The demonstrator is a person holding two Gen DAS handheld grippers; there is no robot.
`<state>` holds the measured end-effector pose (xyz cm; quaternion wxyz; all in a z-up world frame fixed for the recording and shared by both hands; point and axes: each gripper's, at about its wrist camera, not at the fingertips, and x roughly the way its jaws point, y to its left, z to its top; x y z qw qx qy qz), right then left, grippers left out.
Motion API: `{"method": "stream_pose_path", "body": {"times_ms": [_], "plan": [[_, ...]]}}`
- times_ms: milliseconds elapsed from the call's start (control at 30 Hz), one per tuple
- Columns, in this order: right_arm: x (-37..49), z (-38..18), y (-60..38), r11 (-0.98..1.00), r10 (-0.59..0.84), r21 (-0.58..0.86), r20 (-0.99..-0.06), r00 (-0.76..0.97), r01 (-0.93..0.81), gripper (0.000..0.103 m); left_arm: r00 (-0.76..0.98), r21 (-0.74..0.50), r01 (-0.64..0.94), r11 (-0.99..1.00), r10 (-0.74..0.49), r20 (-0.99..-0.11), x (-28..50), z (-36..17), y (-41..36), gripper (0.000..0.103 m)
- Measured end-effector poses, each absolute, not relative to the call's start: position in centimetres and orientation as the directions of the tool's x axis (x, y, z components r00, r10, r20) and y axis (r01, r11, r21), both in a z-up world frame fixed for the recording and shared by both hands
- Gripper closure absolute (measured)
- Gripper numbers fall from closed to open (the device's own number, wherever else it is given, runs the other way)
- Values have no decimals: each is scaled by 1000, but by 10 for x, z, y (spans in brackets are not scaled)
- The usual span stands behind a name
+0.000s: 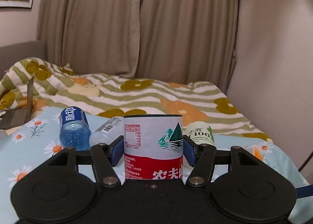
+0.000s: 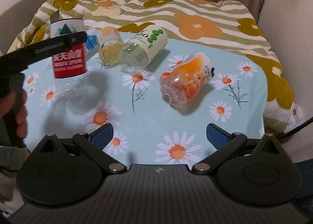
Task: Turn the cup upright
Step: 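Rotate the bottle upright with the left gripper and lower it onto the table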
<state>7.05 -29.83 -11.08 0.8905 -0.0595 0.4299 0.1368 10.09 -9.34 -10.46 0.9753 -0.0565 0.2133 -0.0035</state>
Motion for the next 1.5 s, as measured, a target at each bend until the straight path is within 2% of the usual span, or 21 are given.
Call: {"method": "stream_pose_path", "body": {"times_ms": [200,533,833,1100,1167,1233,1500], "plan": [[62,-116,-288,943,179,-35,-785,593,-331,0,919,-145,-26,989,-33,-394,93,-117,-89,37],[58,-113,-283,945,192,-18,-777,600,-327,0,908,-65,1,998,-28,-417,68,-114,-96,37],[57,-111,-283,952,203,16,-779,593,-305,0,855,23,72,997,-50,-517,61,-104,-102,37],[55,-107,-285,955,227,55,-769,597,-292,0,810,8,77,997,-58,-584,63,-104,-100,36],[54,-106,-287,955,231,60,-765,601,-291,0,800,4,74,997,-57,-597,64,-104,-99,26],[53,-104,-288,955,233,63,-763,603,-290,0,799,-1,64,998,-52,-599,63,-102,-98,8],[41,-77,-292,969,183,26,-742,645,-245,0,781,-5,75,997,-62,-622,56,-75,-93,5]]}}
